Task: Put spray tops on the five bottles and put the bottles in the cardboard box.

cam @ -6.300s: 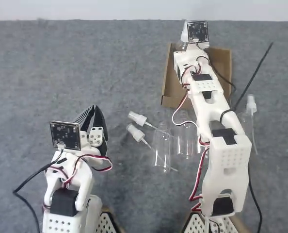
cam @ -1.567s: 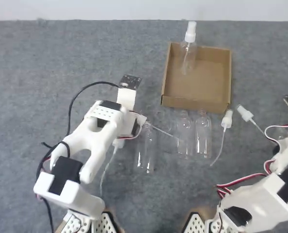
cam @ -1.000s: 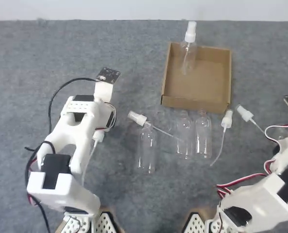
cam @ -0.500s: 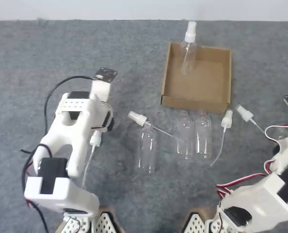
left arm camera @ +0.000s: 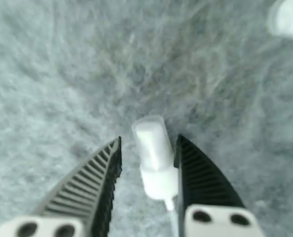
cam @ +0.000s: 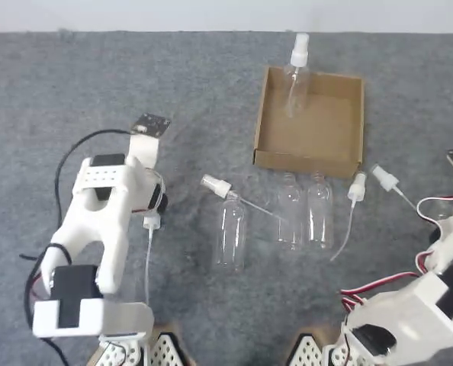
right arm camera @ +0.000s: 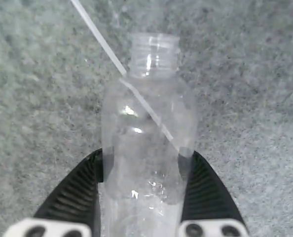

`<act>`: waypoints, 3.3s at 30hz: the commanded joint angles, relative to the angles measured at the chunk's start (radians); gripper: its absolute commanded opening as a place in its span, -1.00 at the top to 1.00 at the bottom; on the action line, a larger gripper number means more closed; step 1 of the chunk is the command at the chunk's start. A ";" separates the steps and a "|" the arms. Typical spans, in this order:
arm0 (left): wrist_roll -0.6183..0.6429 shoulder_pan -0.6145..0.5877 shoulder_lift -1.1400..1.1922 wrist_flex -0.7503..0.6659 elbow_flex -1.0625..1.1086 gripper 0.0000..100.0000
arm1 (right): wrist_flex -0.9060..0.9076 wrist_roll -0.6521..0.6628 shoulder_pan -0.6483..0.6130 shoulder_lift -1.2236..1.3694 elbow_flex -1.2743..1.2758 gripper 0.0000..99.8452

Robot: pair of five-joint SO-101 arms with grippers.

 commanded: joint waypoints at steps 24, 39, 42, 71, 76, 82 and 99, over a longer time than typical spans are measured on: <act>0.089 0.147 -0.388 0.066 0.022 0.98 | -0.008 -0.018 0.005 -0.021 -0.068 0.55; 0.232 0.324 -0.511 0.098 0.022 0.98 | 0.105 -0.092 -0.131 0.015 -0.258 0.36; 0.232 0.324 -0.509 0.098 0.024 0.98 | 0.105 -0.092 -0.156 0.074 -0.258 0.36; 0.235 0.322 -0.516 0.104 0.005 0.98 | 0.206 -0.265 -0.125 0.048 -0.336 0.91; 0.236 0.321 -0.621 0.106 0.001 0.98 | 0.205 -0.318 -0.234 -0.139 -0.305 0.92; 0.236 0.282 -0.810 0.180 -0.079 0.98 | 0.191 -0.431 -0.476 -0.447 -0.140 0.92; 0.520 0.029 -0.895 0.130 -0.512 0.98 | -0.196 -0.802 -1.443 -0.984 0.422 0.97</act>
